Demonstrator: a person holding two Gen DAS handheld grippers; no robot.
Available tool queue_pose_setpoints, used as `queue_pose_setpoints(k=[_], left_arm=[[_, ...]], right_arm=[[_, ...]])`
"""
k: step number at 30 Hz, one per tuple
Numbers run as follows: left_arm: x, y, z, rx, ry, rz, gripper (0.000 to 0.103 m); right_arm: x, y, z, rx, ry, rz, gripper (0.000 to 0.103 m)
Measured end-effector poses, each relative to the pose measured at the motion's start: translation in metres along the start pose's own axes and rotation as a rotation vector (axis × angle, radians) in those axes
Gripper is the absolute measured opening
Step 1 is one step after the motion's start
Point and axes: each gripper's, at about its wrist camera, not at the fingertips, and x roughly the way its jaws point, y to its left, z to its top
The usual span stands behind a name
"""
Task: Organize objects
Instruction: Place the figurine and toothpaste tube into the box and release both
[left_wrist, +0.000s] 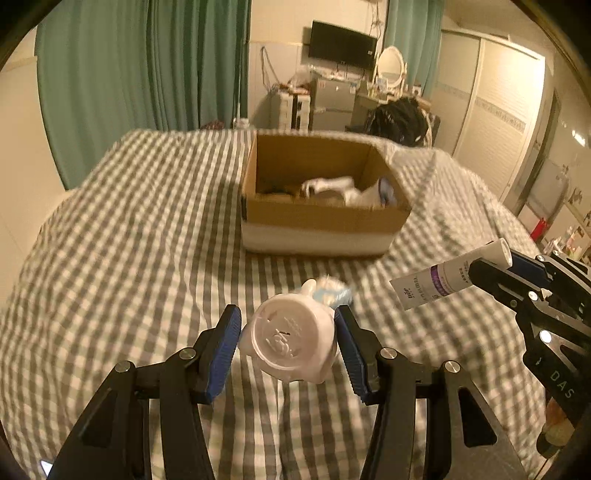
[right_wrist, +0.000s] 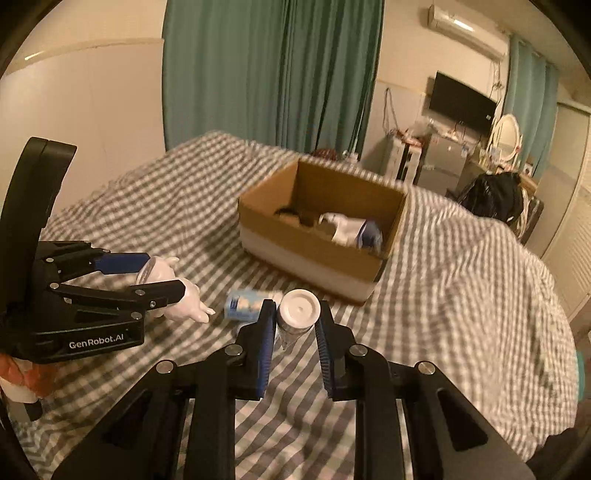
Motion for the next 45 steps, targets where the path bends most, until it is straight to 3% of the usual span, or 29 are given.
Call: queue_pose_setpoints(k=[11,23,27,34,36,37,45], left_arm=[[-0.019,-0.012,0.089,0.026,-0.120,-0.022,0.054],[0.013,-0.023,0.182,0.075,-0.192,-0.004,0.054],[0.045,-0.021,0.198,0.076,-0.175,0.010,0.053],[0.115,-0.005,0.202,0.042,-0.114,-0.031,0.051],[0.134,-0.001,0.200,0.038,-0.090,-0.032,0.046],[0.144,0.001,0.200,0.036,-0.079,-0.033,0.032],[0.196,0.012,0.188,0.024,-0.009,-0.040,0.031]], right_arm=[[-0.036,-0.022,0.080,-0.038,-0.173,-0.050,0.021],[0.001,-0.058,0.158,-0.024,-0.250,-0.057,0.021],[0.030,-0.069,0.176,-0.019,-0.233,-0.060,0.021],[0.099,-0.087,0.186,0.025,-0.173,-0.035,0.021],[0.120,-0.091,0.182,0.041,-0.147,-0.021,0.021],[0.133,-0.093,0.179,0.052,-0.131,-0.014,0.021],[0.210,-0.108,0.145,0.135,-0.006,0.068,0.021]])
